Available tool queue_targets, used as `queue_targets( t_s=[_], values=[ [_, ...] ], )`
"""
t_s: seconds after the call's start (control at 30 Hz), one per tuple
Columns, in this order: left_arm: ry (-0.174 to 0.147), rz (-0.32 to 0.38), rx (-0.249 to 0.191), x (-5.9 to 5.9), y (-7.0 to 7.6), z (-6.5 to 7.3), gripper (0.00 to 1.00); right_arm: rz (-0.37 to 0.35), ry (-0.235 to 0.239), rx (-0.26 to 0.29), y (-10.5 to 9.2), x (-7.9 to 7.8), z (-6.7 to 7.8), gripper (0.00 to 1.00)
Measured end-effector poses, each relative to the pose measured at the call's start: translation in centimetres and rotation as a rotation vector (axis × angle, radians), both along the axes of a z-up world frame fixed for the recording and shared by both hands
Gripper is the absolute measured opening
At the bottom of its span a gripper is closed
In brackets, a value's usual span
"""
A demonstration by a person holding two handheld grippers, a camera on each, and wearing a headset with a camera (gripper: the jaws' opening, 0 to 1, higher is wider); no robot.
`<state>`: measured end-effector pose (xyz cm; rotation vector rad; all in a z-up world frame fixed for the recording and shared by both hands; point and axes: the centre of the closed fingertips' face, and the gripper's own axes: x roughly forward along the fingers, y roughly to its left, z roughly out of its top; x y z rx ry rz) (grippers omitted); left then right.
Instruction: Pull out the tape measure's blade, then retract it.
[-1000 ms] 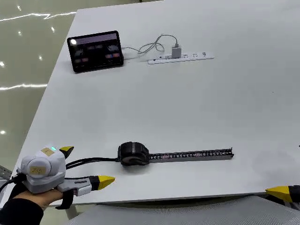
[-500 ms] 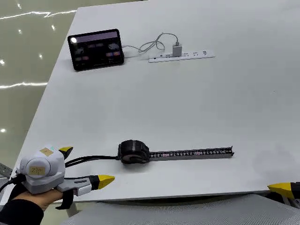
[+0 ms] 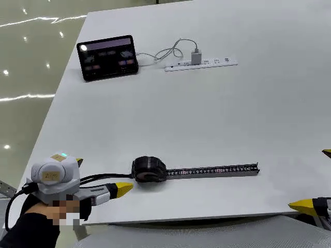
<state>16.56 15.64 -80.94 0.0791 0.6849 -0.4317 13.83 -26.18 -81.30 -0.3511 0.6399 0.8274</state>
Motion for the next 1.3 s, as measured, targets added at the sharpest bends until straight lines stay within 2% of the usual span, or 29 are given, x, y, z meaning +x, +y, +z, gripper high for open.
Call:
queue_targets(
  t_s=[0.07, 0.1, 0.13, 0.17, 0.27, 0.4, 0.47, 0.53, 0.6, 0.67, 0.83, 0.9, 0.93, 0.97, 1.03, 1.1, 1.17, 1.23, 1.3],
  values=[
    [0.002, -0.006, 0.008, 0.3, -0.8, 0.2, 1.00, 0.014, 0.002, -0.005, 0.5, 0.1, 0.0, 1.00],
    [0.026, -0.010, 0.029, 0.2, -1.2, 0.0, 1.00, 0.020, -0.002, -0.009, 0.7, 0.3, 0.0, 1.00],
    [0.036, -0.010, 0.049, 0.2, -1.5, 0.0, 1.00, 0.027, -0.003, -0.009, 0.9, 0.4, 0.1, 1.00],
    [0.030, -0.020, 0.059, 0.5, -1.8, -0.2, 0.99, 0.031, 0.000, -0.009, 1.1, 0.4, 0.1, 1.00],
    [0.042, -0.040, 0.081, 0.7, -3.2, -0.1, 0.99, 0.050, -0.004, -0.017, 1.5, 0.7, 0.0, 1.00],
    [0.062, -0.027, 0.081, 0.6, -4.8, 0.0, 0.99, 0.051, 0.022, 0.014, 2.1, 0.6, 0.1, 1.00],
    [0.073, -0.028, 0.077, 0.5, -5.5, -0.2, 0.99, 0.058, 0.018, 0.011, 2.3, 0.6, 0.1, 1.00],
    [0.068, -0.025, 0.057, 0.6, -6.3, -0.4, 0.99, 0.068, 0.022, 0.007, 2.5, 0.5, 0.0, 1.00],
    [0.092, -0.020, 0.025, 0.5, -7.0, -0.7, 0.99, 0.076, 0.024, 0.003, 2.8, 0.5, 0.0, 1.00],
    [0.077, -0.003, 0.016, 0.9, -7.3, -0.6, 0.98, 0.084, 0.021, -0.003, 2.9, 0.6, 0.0, 1.00],
    [0.077, 0.028, 0.038, 1.8, -7.8, -1.1, 0.97, 0.109, 0.012, -0.021, 3.5, 1.1, 0.0, 1.00],
    [0.071, 0.071, 0.033, 2.3, -8.0, -1.0, 0.97, 0.121, 0.011, -0.035, 3.7, 1.5, -0.1, 1.00],
    [0.045, 0.092, 0.021, 2.8, -8.1, -0.7, 0.96, 0.129, 0.017, -0.044, 3.8, 1.6, -0.2, 1.00],
    [0.042, 0.105, 0.017, 2.9, -8.2, -0.6, 0.95, 0.134, 0.018, -0.049, 3.9, 1.7, -0.3, 1.00],
    [0.014, 0.143, 0.026, 3.3, -8.1, -0.5, 0.94, 0.148, 0.011, -0.057, 4.2, 2.1, -0.3, 1.00],
    [-0.006, 0.156, 0.025, 3.3, -8.2, -0.5, 0.94, 0.163, 0.009, -0.064, 4.6, 2.4, -0.2, 1.00],
    [0.004, 0.188, 0.011, 3.1, -8.1, -1.1, 0.92, 0.179, 0.007, -0.073, 4.9, 2.8, -0.3, 1.00],
    [-0.008, 0.196, 0.024, 2.8, -8.1, -1.5, 0.92, 0.212, 0.005, -0.102, 5.1, 3.0, -0.5, 1.00],
    [0.001, 0.204, 0.020, 2.6, -8.2, -2.2, 0.92, 0.236, 0.006, -0.119, 5.3, 3.3, -0.8, 1.00]
  ],
)
